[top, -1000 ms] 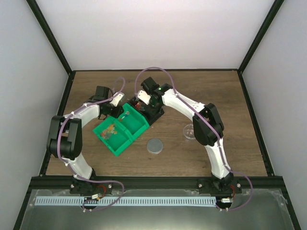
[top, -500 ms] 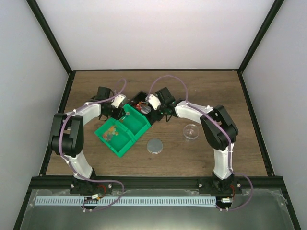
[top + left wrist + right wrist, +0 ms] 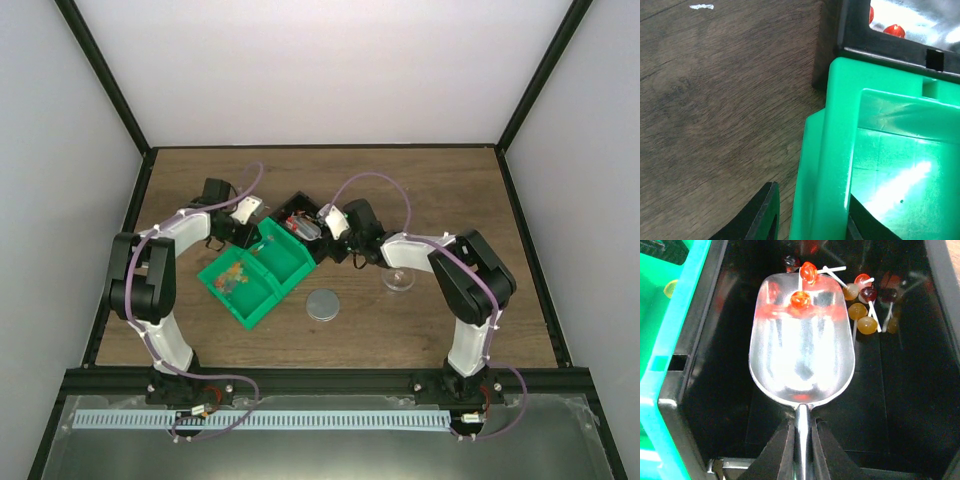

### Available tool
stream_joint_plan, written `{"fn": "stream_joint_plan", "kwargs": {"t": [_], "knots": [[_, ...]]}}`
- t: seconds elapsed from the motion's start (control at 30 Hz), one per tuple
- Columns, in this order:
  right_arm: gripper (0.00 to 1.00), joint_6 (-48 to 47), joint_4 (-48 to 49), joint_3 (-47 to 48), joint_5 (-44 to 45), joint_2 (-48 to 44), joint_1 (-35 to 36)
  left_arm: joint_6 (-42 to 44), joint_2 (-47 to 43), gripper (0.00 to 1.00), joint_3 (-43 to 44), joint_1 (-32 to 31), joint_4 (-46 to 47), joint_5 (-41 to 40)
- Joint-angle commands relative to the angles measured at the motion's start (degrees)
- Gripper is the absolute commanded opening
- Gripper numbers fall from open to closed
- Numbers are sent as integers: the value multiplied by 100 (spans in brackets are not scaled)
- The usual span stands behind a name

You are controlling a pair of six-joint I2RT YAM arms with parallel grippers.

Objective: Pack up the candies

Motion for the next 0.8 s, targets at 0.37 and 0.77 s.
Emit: {"fn": "stream_joint_plan", "kwargs": {"t": [0.37, 0.77], "knots": [[1, 132, 1024, -462, -255, -493, -279, 201, 243, 29, 371, 154, -275, -55], [1, -100, 1405, -937, -564, -943, -325, 158, 198, 39, 444, 159, -303, -47]]}}
